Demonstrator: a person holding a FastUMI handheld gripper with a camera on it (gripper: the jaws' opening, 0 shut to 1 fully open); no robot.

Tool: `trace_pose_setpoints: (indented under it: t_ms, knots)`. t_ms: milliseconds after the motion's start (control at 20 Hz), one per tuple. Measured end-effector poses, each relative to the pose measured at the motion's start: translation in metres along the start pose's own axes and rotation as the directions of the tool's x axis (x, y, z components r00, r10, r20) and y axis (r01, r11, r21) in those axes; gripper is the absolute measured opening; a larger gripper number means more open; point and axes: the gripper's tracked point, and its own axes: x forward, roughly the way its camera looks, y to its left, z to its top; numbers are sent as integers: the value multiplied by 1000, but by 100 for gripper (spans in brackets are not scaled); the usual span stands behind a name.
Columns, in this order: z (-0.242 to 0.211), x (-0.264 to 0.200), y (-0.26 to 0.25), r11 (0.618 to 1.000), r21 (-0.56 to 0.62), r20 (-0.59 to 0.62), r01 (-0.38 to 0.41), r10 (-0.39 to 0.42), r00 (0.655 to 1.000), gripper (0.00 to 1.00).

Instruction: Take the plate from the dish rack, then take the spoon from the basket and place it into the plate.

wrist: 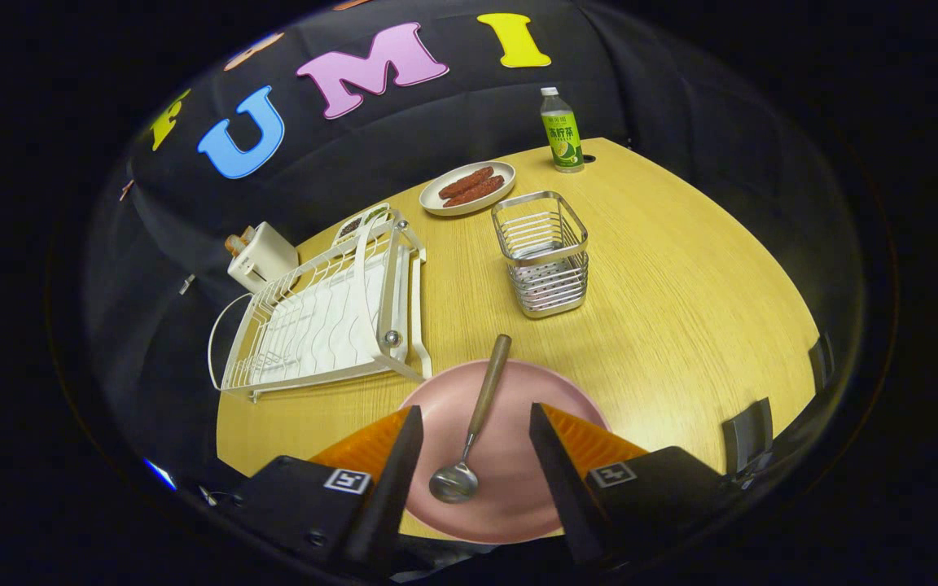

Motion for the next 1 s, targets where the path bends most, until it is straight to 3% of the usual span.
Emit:
trace_pose_setpoints:
  t_ms: [100,400,700,1000]
  knots:
    - [8,-6,-1,999,-43,34,10,-9,999,100]
    - [66,-48,12,986,-161,247,43,-2,969,99]
    - [144,-114,46,973,-221,516,71,55,855,98]
    - [193,-174,67,966,-243,658,90,96,747,98]
